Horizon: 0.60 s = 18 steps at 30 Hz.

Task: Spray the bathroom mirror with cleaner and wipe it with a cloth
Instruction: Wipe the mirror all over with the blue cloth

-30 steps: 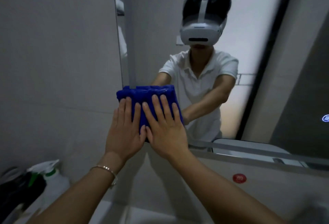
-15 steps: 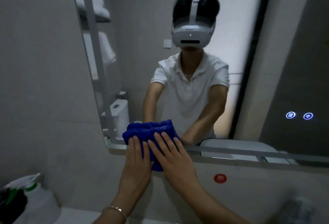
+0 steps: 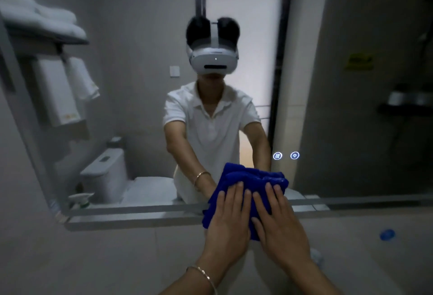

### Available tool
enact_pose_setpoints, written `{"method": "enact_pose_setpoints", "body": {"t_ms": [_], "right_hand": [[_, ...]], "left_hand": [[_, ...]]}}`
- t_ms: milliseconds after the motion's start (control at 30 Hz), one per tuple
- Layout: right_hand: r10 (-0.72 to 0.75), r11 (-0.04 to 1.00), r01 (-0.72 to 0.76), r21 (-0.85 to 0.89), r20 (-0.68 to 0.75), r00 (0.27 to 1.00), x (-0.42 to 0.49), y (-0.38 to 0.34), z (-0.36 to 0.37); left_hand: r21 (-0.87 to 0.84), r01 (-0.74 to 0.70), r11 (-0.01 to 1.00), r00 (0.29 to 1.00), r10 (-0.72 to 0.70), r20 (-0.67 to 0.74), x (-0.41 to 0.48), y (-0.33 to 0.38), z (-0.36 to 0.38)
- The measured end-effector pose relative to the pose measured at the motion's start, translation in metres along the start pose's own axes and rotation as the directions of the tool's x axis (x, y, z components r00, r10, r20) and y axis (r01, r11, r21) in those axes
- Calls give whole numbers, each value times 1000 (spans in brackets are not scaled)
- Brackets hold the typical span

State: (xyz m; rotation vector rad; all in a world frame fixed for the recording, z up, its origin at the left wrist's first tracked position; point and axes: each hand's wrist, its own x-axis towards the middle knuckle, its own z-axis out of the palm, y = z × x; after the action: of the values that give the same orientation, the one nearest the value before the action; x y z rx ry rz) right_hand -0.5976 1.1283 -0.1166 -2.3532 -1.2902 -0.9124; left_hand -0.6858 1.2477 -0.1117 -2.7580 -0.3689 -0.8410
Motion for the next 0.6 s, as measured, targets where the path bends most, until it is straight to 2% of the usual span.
{"method": "enact_pose_setpoints", "body": {"t_ms": [67,167,233,267,300,333,433,500,567,600], "right_hand": [[87,996,-87,-6,40,995,-10,17,-7],[276,961,-277,11,38,960,-21,39,-16],[393,918,-398,-12,183,901,-21,53,-33],[462,875,-485,15,281,841,-20,60,-46],[505,842,-539,9,338,794,-18,70,-56],[530,823,-567,12,339,777,-15,81,-66],[487,864,-497,85,116,866,-1,116,-77],[520,846,-516,135,3,854,21,131,-99],[556,810,-540,227,-5,831,50,135,-122],[541,818,-509,269,-57,839,66,134,-132]], "left_hand": [[52,-31,998,994,25,104,11,23,-7],[191,-198,961,970,165,177,32,62,-15],[217,-251,944,960,214,178,50,92,-18],[224,-267,937,959,234,162,60,106,-19],[223,-284,933,956,256,143,70,118,-22],[234,-306,923,951,287,114,82,129,-25],[317,-362,877,928,372,29,124,149,-52],[336,-346,876,922,384,-54,152,152,-75],[358,-304,883,919,371,-135,177,143,-98],[373,-285,883,915,366,-167,186,135,-110]]}}
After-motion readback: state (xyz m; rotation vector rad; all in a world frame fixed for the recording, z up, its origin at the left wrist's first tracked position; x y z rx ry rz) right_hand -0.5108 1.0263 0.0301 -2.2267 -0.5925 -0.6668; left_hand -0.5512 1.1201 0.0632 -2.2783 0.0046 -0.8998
